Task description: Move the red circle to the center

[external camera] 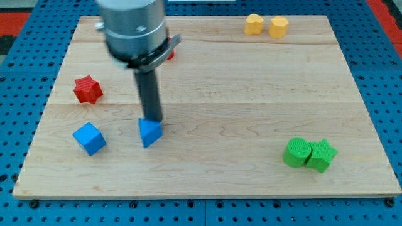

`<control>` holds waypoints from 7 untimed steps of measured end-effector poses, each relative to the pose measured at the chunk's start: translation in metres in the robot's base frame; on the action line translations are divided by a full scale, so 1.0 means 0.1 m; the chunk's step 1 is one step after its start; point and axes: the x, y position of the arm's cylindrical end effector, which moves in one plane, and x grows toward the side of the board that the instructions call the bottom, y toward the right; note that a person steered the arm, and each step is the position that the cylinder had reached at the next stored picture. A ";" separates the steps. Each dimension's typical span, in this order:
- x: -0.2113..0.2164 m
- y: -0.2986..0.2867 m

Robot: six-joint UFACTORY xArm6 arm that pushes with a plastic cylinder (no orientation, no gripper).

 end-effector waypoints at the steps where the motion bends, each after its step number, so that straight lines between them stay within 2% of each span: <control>1: -0.07 -0.06; 2: -0.34 0.15; 4: -0.41 0.08; 6: -0.39 0.53; 7: -0.39 0.55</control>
